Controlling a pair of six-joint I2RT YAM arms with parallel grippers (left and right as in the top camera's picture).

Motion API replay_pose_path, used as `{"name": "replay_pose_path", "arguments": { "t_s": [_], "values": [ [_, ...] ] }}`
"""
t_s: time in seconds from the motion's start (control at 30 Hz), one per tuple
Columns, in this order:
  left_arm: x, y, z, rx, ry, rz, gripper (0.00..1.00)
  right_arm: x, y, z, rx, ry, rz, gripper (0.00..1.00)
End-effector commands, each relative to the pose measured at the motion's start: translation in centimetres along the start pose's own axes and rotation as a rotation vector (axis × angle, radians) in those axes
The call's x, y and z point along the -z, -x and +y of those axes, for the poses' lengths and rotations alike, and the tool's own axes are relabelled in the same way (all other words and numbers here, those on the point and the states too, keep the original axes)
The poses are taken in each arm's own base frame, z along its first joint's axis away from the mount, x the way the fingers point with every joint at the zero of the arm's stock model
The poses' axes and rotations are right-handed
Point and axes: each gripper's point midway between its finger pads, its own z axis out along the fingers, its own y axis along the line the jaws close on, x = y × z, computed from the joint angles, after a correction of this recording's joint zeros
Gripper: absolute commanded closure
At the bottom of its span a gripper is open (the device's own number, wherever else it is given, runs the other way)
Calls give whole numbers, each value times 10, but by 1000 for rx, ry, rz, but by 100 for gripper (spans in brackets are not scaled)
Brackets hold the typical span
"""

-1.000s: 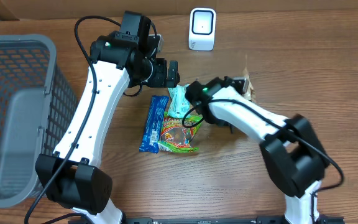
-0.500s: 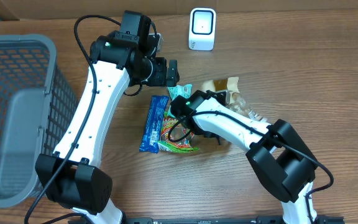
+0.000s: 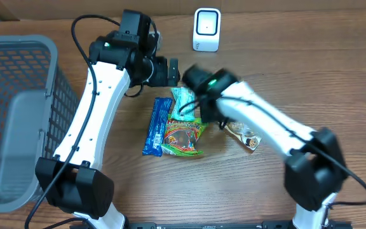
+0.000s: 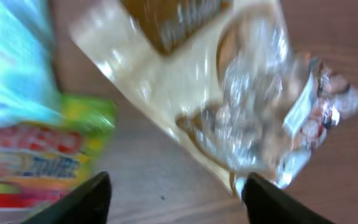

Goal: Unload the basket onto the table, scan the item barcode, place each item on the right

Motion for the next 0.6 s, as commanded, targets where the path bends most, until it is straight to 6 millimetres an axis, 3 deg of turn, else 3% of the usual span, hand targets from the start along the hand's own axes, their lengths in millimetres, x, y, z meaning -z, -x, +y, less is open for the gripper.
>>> {"name": "replay_pose_path", "arguments": {
  "t_s": [0.0, 0.13, 0.17, 0.3, 0.57],
  "values": [
    [-3, -5, -9, -40, -14, 16, 0, 33, 28, -15, 75, 214, -24, 25],
    [-4, -5, -9, -39, -17, 17, 0, 24, 45, -47, -19, 278, 8, 24],
    [-6, -5, -8, -38, -16, 22, 0, 20, 50, -64, -98, 315, 37, 25],
    [-8, -6, -8, -37, -15, 27, 0, 8, 43, -104, -354, 350, 157, 27],
    [-8, -3, -9, -39, -17, 16, 0, -33, -3, -116, -444, 396, 350, 30]
  ]
}}
